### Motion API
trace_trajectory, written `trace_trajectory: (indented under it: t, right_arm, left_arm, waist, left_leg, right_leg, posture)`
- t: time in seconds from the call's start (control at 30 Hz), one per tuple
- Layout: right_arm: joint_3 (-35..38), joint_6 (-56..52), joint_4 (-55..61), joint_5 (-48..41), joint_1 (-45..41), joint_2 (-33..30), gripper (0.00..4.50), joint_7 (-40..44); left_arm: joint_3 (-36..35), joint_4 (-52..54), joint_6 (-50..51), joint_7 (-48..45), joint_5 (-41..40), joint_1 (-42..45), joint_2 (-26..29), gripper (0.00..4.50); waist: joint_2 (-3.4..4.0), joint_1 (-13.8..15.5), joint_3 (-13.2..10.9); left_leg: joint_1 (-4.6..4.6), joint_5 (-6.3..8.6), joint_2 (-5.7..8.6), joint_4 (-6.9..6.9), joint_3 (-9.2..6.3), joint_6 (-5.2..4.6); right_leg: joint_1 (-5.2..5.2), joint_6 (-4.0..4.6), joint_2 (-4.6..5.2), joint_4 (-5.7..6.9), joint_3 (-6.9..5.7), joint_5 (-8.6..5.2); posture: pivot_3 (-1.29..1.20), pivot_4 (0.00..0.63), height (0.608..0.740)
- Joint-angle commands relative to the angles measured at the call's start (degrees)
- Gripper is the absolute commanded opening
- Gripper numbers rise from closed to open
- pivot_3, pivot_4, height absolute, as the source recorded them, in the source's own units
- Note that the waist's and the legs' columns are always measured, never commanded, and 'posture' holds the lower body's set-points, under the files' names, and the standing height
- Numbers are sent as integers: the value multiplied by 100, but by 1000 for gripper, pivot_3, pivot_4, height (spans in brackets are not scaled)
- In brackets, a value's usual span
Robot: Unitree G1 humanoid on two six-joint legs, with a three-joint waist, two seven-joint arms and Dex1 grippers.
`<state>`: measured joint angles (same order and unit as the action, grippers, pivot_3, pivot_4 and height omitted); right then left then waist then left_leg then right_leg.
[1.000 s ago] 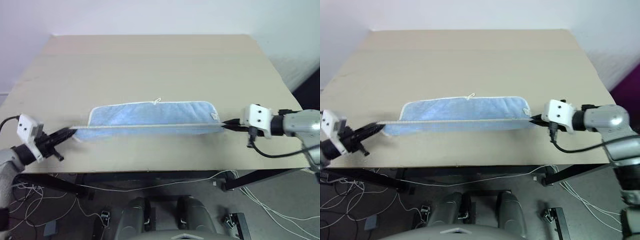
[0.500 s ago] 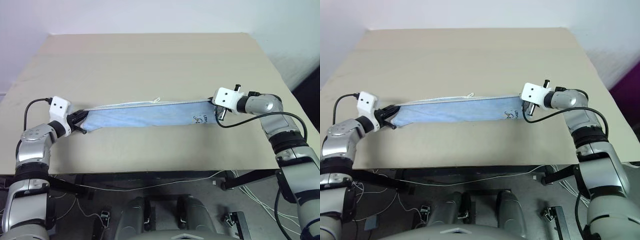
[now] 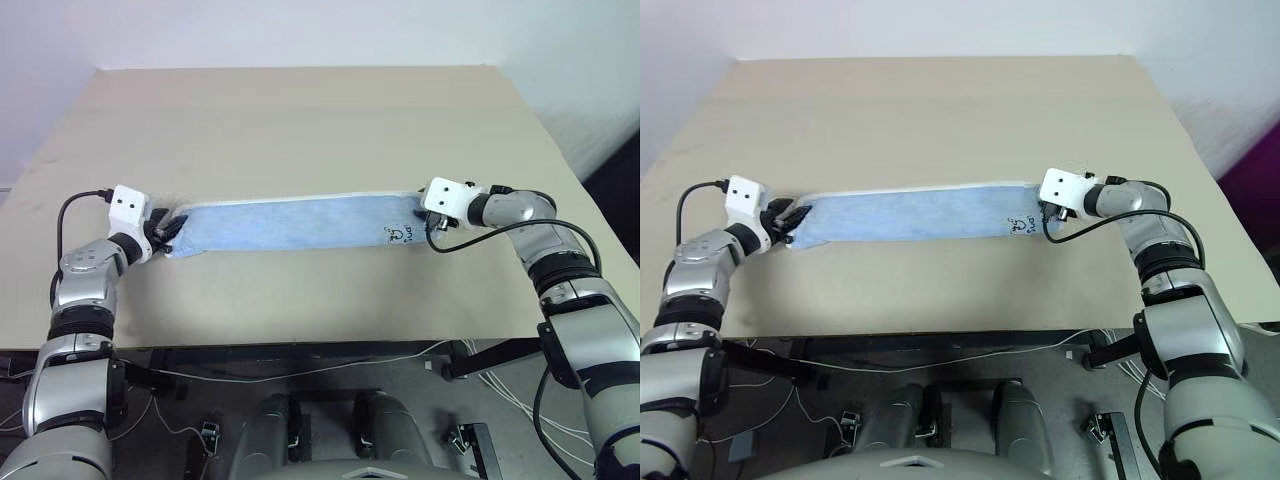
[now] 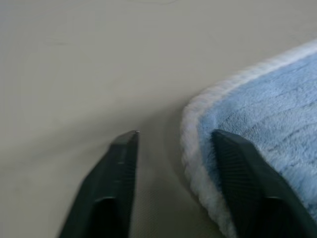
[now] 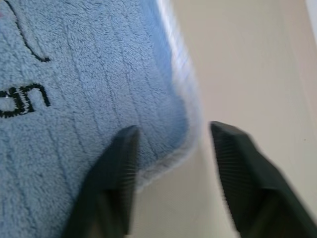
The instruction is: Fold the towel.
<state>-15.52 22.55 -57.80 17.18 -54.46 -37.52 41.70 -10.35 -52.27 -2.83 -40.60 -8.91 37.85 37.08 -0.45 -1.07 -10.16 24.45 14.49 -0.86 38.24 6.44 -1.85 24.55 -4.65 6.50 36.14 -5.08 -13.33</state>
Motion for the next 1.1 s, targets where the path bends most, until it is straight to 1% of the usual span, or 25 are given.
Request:
trace_trajectory:
  t: [0.03,0.1,0.17,0.23,0.33,0.43,0.53,0.6,0.67,0.73,0.83,0.93,1.03,1.1]
  right_arm:
    - [326,15,313,-177,-14,-253,3749,-115]
    - [475,-40,564,-246,78,-335,4462,-257]
    - [677,-177,954,-370,236,-412,4488,-373]
    - [1071,-603,1776,-774,634,-457,4488,-355]
    - [1658,-1830,3334,-1531,1498,-273,4488,-309]
    - [1985,-3370,4861,-2148,2488,62,4488,-448]
    - [2518,-5090,5869,-2975,3054,628,4488,-924]
    - [2969,-6150,6347,-3618,3217,1042,4488,-1295]
    - [3366,-6981,6691,-4138,3304,1376,4488,-1630]
    - [3660,-7555,6909,-4510,3338,1575,4488,-1880]
    - [4232,-8523,7199,-5190,3421,1974,4488,-2329]
    - [4479,-9017,7329,-5449,3478,2173,4488,-2680]
    - [4888,-9524,7178,-5741,3384,2598,4488,-3162]
    - [5085,-9668,7095,-5875,3258,2809,4488,-3393]
  left_arm:
    - [-265,67,40,29,-225,-3,23,3773]
    - [-414,205,130,1,-401,-84,17,4461]
    - [-544,368,196,53,-507,-203,34,4487]
    - [-716,561,319,224,-606,-386,99,4487]
    - [-984,898,424,462,-736,-689,189,4487]
    - [-1144,1213,375,593,-759,-1007,286,4487]
    - [-836,1814,-30,187,-459,-1578,481,4487]
    - [-756,2181,-56,-161,-537,-1820,551,4487]
    - [-789,2467,71,-437,-729,-1926,569,4487]
    - [-797,2630,139,-640,-820,-1968,568,4487]
    - [-579,3044,292,-1075,-900,-2116,525,4487]
    - [-385,3435,414,-1290,-912,-2258,463,4487]
    - [-108,3961,596,-1460,-989,-2318,297,4487]
    - [6,4149,693,-1535,-976,-2358,266,4487]
  waist:
    - [0,2,0]
    - [0,0,0]
    - [0,-6,0]
    - [0,-4,0]
    - [-1,5,1]
    - [-6,16,4]
    - [-6,14,5]
    - [-3,16,5]
    - [-3,46,5]
    - [-4,54,5]
    - [-2,30,7]
    - [3,7,7]
    - [3,2,8]
    - [2,2,10]
  left_leg:
    - [0,0,0,0,0,0]
    - [0,0,0,0,-1,0]
    - [0,0,0,0,-2,0]
    - [0,0,-2,-1,-3,1]
    - [0,0,-5,-1,-8,1]
    - [-3,0,-6,1,-13,2]
    - [-5,2,-4,-1,-19,3]
    - [-4,4,-4,-4,-19,5]
    - [-1,29,-4,-5,-26,-4]
    - [0,31,-4,-6,-34,-3]
    - [0,33,-3,-10,-37,-5]
    - [1,32,-3,-24,-34,-4]
    - [3,31,-3,-25,-34,-4]
    - [2,31,-3,-25,-34,-4]
  right_leg:
    - [0,0,0,0,0,0]
    - [0,0,1,0,0,0]
    - [0,0,1,-1,1,0]
    - [0,0,1,-2,1,0]
    - [-2,0,1,-2,1,0]
    - [-5,0,11,0,0,0]
    - [-7,1,22,1,-1,1]
    - [-2,4,28,0,1,1]
    - [4,10,33,0,5,4]
    - [4,18,35,-3,3,7]
    - [4,21,37,-9,4,9]
    - [10,23,36,-13,7,8]
    - [12,23,34,-11,7,8]
    - [10,23,33,-11,7,8]
  posture:
    - [0,150,740]
    - [0,150,740]
    - [0,150,740]
    - [0,150,740]
    - [0,150,740]
    - [0,150,740]
    - [0,150,740]
    - [0,150,740]
    - [0,150,740]
    - [0,150,740]
    - [0,150,740]
    - [0,150,740]
    - [0,150,740]
    - [0,150,740]
